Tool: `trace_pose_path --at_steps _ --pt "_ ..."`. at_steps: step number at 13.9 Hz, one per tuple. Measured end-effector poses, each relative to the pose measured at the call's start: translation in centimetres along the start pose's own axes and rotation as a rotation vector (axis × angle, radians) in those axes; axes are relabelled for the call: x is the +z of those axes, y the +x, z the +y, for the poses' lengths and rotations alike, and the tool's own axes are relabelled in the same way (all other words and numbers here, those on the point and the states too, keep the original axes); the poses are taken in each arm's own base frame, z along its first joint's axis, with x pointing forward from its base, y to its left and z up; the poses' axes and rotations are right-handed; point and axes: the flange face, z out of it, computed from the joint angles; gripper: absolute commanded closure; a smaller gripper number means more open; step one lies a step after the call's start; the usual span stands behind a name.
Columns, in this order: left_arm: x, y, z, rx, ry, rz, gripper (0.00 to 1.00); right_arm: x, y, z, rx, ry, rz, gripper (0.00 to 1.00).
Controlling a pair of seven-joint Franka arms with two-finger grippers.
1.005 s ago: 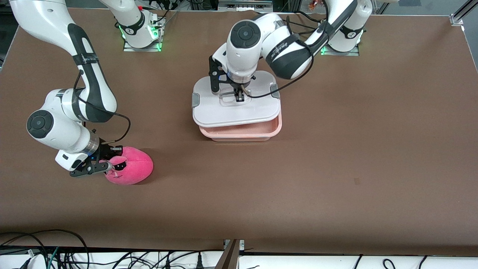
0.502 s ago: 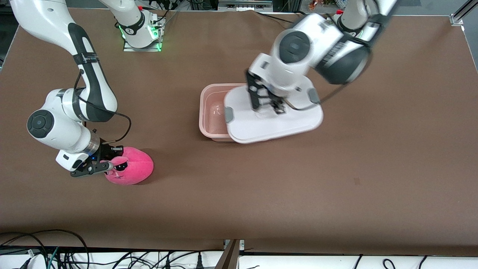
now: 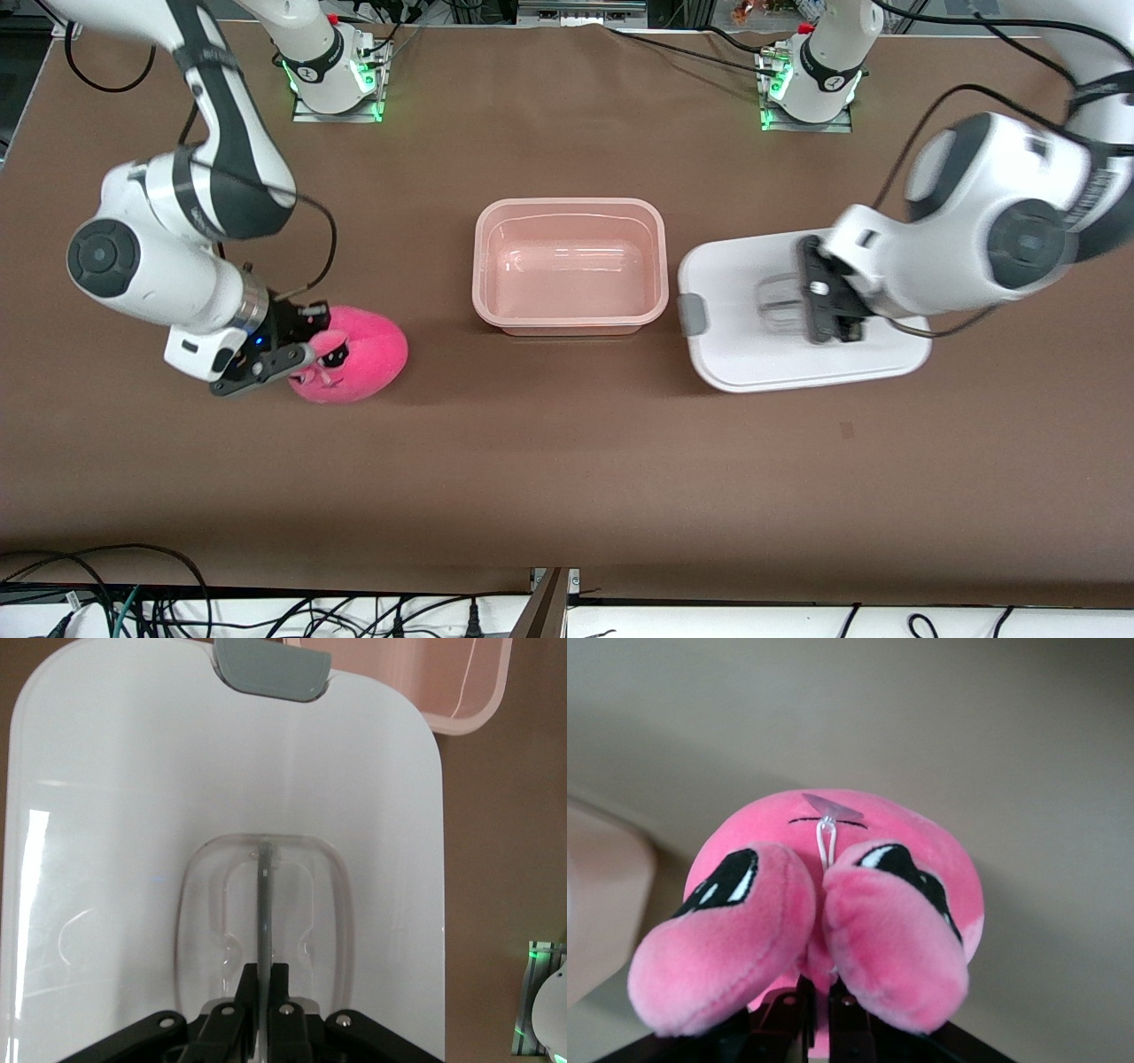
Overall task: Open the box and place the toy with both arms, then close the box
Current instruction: 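Carry the pink toy over the open box and release it with the right gripper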
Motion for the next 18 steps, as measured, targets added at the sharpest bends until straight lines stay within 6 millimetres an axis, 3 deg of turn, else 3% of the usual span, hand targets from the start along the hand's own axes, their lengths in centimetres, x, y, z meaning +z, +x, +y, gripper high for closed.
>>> trace_pose_path --at_steps 3,6,9,11,15,18 --pt "-0.9 -7.3 -1.5 0.029 -0.013 0.041 1.00 -4.0 -0.4 -5.0 -0.091 0.029 -0.073 1.00" --pt "-0.8 -11.5 -1.9 0.026 -0.041 0.054 1.00 -4.7 -0.9 -11.4 -0.237 -0.005 -0.151 1.00" --pt "-0.8 -11.4 -1.9 0.032 -0.043 0.055 1.00 -3.9 -1.6 -18.7 -0.385 -0.082 -0.194 1.00" --pt "-0.8 -11.2 -1.8 0.035 -0.044 0.054 0.99 -3.3 -2.2 -22.4 -0.467 -0.143 -0.221 1.00" --pt "-0.7 -11.1 -1.8 0.037 -0.046 0.054 0.98 -2.1 -3.6 -27.6 -0.593 -0.242 -0.274 1.00" --pt "-0.7 -10.8 -1.7 0.040 -0.046 0.053 0.97 -0.5 -3.8 -30.1 -0.647 -0.286 -0.290 1.00"
